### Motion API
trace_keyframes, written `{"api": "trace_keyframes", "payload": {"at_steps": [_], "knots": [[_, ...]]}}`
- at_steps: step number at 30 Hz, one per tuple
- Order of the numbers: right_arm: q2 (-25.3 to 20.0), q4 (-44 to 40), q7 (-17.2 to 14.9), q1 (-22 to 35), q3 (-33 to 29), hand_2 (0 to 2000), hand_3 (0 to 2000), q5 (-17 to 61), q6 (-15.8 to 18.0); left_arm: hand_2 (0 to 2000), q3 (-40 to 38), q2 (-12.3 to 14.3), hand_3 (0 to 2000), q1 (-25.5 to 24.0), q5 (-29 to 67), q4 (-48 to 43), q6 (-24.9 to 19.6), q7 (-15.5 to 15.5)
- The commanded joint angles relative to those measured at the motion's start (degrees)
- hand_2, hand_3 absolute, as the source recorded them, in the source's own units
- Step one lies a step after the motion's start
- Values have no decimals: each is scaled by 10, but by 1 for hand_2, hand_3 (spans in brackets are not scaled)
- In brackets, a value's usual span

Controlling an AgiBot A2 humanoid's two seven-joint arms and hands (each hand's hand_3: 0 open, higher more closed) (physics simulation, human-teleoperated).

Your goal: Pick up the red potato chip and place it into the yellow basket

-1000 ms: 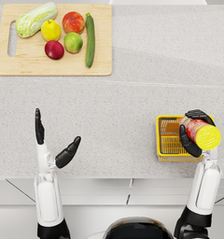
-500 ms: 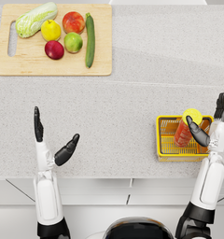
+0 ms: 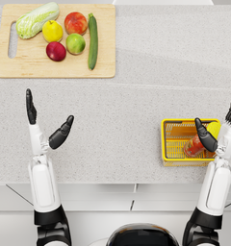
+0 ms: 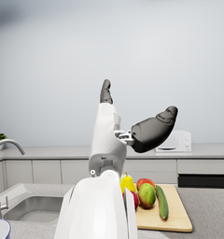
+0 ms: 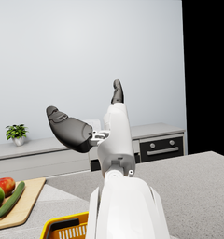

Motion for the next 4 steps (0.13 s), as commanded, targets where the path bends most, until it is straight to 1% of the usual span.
{"api": "trace_keyframes", "payload": {"at_steps": [1, 4], "knots": [[0, -1, 0, -1, 1, 0, 0, 0, 0, 0, 0, 0, 0, 0, 0, 2, 0, 0], [0, -3, 0, -2, 2, 0, 0, 0, 0, 0, 0, 0, 0, 1, 0, 4, 0, 0]]}}
